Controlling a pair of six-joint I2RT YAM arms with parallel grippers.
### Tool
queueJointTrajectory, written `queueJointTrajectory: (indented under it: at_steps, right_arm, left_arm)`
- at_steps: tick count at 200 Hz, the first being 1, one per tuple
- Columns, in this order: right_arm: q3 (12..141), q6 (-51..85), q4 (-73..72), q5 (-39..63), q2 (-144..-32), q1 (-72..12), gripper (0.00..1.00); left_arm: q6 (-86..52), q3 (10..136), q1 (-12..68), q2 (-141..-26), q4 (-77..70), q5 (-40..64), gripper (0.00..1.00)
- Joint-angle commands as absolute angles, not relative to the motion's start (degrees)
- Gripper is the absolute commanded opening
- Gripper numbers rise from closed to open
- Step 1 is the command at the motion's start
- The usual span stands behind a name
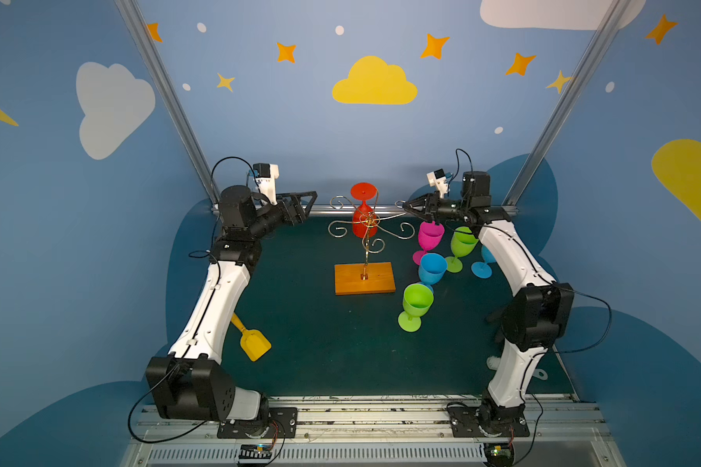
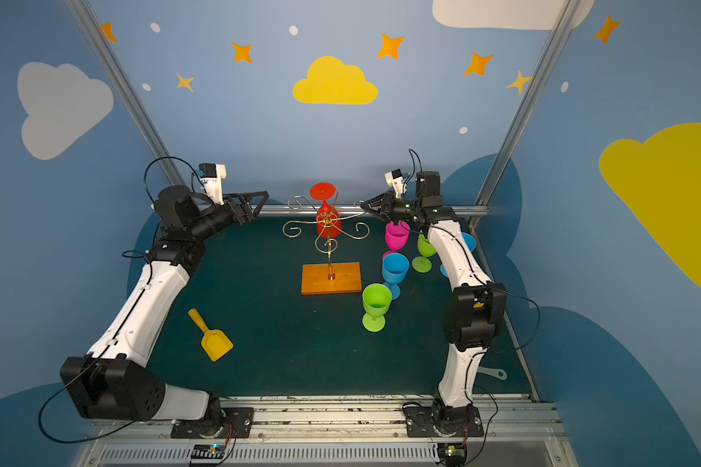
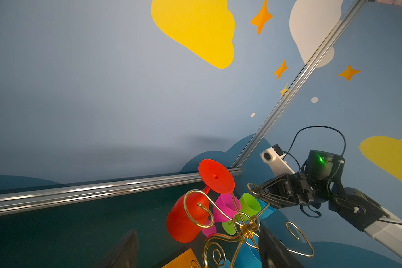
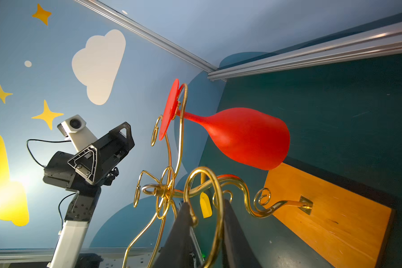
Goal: Take the wine glass off the wine glass rack
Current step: Move the wine glass rack to the center of the table.
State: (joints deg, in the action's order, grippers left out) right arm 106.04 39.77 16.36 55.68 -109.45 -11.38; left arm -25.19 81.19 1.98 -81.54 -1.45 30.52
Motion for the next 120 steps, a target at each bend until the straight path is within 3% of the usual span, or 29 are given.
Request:
queueJointTrajectory:
  at_steps: [1,56,120]
  right_arm:
    - [103.33,41.93,11.00,55.79,-108.08,-11.78,0.07]
    - [97.68,52.27,-0.91,58.00,-106.53,-11.94,0.01]
    - [96.04,55.15,-2.36,56.59,-104.90,-12.96,0.00]
  left_arm:
    - [-25.74,81.64,1.58,-81.16,-2.92,31.93,0.80]
    - [-26.99,84.11,0.99,-83.05,-3.43,33.16,0.81]
    - [-28.88,90.47,0.91,-88.72,-3.71,36.88,0.81]
